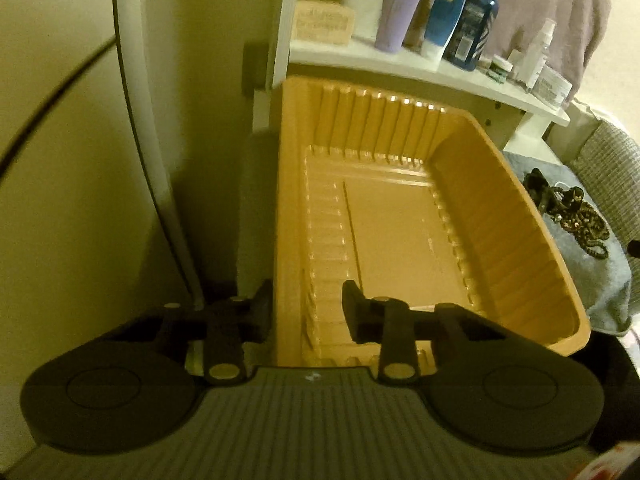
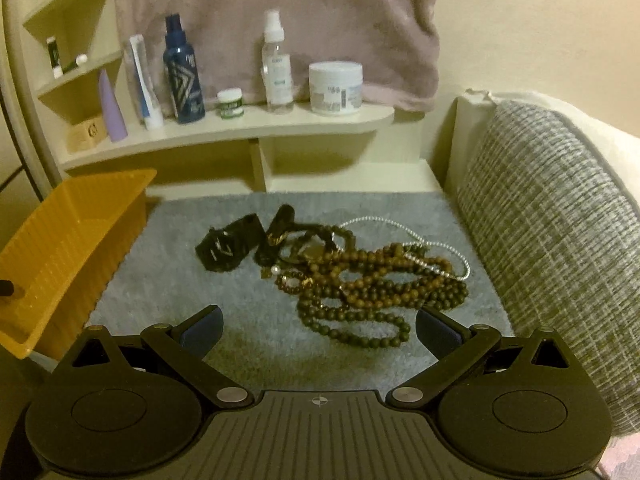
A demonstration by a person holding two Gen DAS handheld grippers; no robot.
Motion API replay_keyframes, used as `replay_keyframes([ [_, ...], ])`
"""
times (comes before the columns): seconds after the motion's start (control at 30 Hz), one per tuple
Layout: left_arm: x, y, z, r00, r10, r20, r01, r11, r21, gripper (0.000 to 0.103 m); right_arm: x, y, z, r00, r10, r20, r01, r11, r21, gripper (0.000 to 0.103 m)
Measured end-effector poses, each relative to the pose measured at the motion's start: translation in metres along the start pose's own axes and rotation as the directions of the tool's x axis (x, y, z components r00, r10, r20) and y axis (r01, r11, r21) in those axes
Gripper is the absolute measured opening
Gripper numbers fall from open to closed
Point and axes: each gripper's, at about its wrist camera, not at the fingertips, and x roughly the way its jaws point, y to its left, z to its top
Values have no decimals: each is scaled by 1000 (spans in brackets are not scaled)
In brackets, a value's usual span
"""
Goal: Organize jewelry
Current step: 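Grasp the orange tray rim with the left gripper and pull it closer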
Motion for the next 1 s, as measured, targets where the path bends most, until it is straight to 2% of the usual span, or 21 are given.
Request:
replay_keyframes([
  [0.17, 5, 4, -2, 999, -28, -26, 27, 998, -48, 27, 7, 3, 1, 1000, -2, -11, 1, 1000, -9, 102],
  [0.33, 7, 6, 0, 999, -24, -48, 20, 997, -74, 20, 11, 3, 3, 1000, 4, -13, -4, 1000, -5, 102],
  [0.53, 12, 7, 2, 996, -39, -85, 31, 995, -95, 20, 9, 1, 3, 1000, 4, -7, -4, 1000, 9, 102],
  [0.57, 13, 7, 2, 995, -41, -91, 32, 995, -97, 17, 8, 0, 3, 1000, 3, -5, -3, 1000, 12, 102],
  [0.63, 13, 4, 4, 995, -25, -94, 17, 996, -89, 8, 6, -1, 2, 1000, 1, -2, -1, 1000, 18, 102],
  [0.73, 9, 1, 6, 995, 4, -101, -12, 996, -85, 2, 5, -2, 2, 1000, -6, 2, 6, 1000, 26, 102],
  [1.0, -17, -26, 16, 993, 98, -65, -103, 992, -73, 2, 4, -9, -2, 1000, 0, 14, -1, 999, 50, 102],
])
